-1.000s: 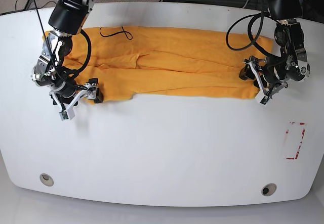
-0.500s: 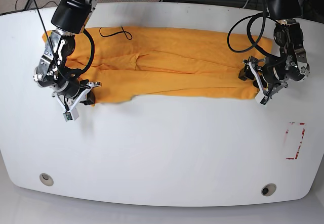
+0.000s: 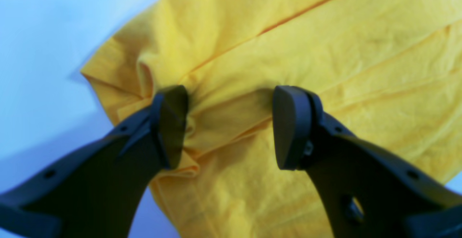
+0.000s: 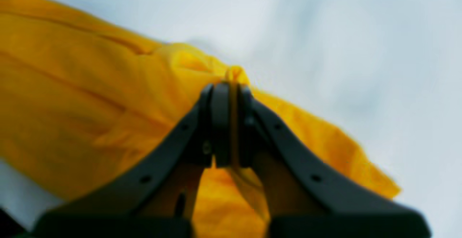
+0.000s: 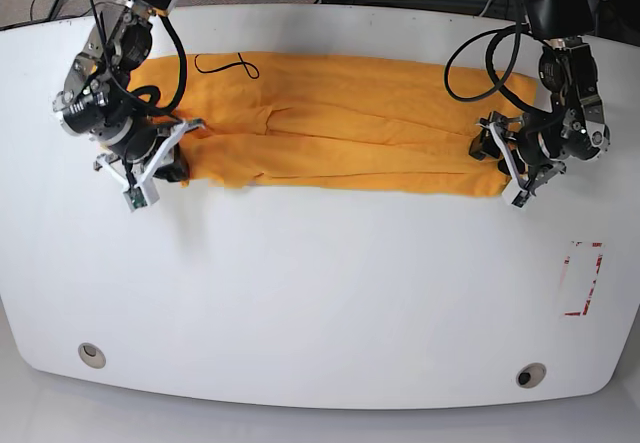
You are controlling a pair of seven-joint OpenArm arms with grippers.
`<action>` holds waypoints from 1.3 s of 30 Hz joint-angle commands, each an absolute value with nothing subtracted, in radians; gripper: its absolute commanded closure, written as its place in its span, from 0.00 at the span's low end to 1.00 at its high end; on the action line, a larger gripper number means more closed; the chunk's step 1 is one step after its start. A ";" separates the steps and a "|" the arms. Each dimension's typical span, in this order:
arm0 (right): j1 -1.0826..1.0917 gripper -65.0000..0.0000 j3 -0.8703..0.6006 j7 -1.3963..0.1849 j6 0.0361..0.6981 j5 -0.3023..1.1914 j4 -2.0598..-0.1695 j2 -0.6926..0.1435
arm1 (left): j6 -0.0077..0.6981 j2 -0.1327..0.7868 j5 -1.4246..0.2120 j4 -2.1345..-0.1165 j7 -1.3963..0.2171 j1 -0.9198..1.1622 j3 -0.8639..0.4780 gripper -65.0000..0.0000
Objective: Layout the t-shirt on the table in an organized manner, then fold the t-shirt properly
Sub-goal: 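Grasp the shirt end with the right gripper and push it inward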
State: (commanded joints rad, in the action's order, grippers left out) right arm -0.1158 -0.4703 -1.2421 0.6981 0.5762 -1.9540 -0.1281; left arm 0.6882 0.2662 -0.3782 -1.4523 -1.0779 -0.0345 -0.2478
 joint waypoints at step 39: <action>-0.185 0.34 -0.467 -1.222 0.698 0.679 -1.851 -0.168 | 0.694 0.263 -0.325 -1.452 -1.078 -0.035 -0.248 0.46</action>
State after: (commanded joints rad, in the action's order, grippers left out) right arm -0.1849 -0.4672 -1.2221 0.6981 0.6790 -1.8512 -0.1680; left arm 0.6943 0.2631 -0.3245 -1.4523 -1.0779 -0.0345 -0.2478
